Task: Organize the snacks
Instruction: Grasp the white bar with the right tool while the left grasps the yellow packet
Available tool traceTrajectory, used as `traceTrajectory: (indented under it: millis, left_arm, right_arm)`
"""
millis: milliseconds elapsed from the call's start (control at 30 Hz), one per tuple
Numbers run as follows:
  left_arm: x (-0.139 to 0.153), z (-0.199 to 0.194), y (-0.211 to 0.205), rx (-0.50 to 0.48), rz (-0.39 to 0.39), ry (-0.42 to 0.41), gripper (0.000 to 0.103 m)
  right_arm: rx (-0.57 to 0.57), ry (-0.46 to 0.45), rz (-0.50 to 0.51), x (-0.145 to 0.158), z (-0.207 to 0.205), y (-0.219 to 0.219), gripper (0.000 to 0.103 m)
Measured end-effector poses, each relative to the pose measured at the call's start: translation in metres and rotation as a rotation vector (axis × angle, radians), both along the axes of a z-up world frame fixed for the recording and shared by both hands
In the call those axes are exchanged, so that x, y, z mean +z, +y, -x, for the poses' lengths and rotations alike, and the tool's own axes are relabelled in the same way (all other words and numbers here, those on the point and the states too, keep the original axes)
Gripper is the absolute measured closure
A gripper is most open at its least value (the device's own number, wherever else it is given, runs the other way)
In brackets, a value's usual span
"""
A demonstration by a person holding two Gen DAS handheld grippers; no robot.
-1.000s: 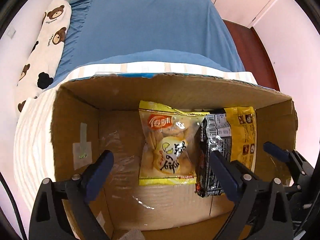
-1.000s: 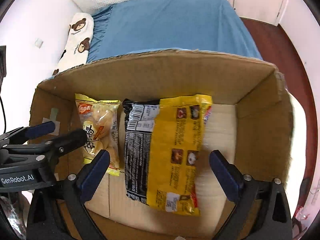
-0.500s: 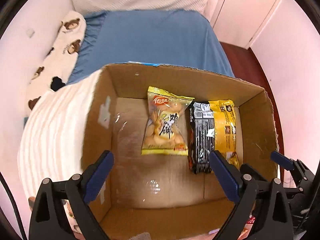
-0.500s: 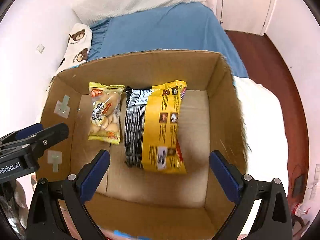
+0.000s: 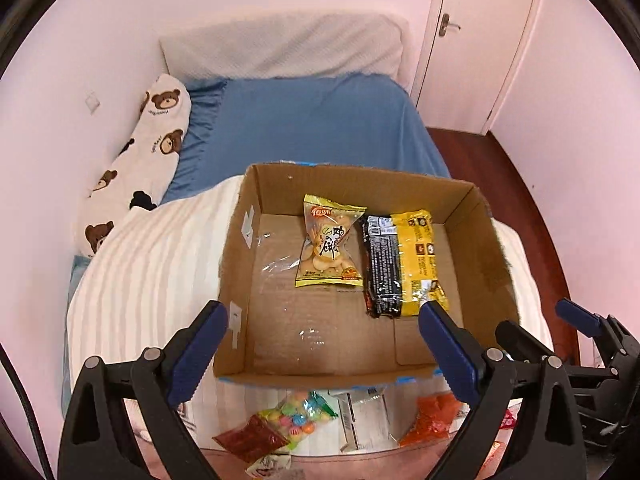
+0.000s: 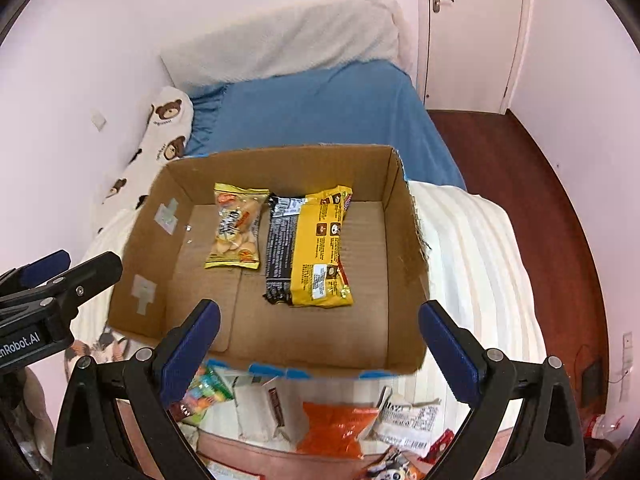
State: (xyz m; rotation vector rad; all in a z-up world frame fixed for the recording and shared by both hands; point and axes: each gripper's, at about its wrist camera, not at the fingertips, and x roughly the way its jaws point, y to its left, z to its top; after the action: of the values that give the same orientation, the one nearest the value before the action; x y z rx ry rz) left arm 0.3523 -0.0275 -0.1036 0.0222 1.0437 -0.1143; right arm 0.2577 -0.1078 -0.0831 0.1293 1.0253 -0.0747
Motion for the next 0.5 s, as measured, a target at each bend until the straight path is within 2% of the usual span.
traceTrajectory:
  millis: [133, 267, 367, 500]
  left_arm:
    - [0.01, 0.019, 0.005, 0.009, 0.02, -0.011, 0.005]
    - [0.003, 0.038, 0.018, 0.036, 0.028, 0.018, 0.005]
    - [-0.016, 0.057, 0.033, 0.064, 0.02, 0.067, 0.005]
    - [-0.064, 0.092, 0.061, 0.095, -0.014, 0.184, 0.005]
  right_arm:
    - [-0.001, -0.026, -0.014, 0.016, 0.023, 0.002, 0.002]
    - [-0.01, -0.007, -0.071, 0.016, 0.046, 0.001, 0.002]
    - [-0.017, 0.038, -0.114, 0.0, 0.063, 0.001, 0.002]
    - [-0.055, 0.146, -0.196, -0.045, 0.086, -0.003, 0.002]
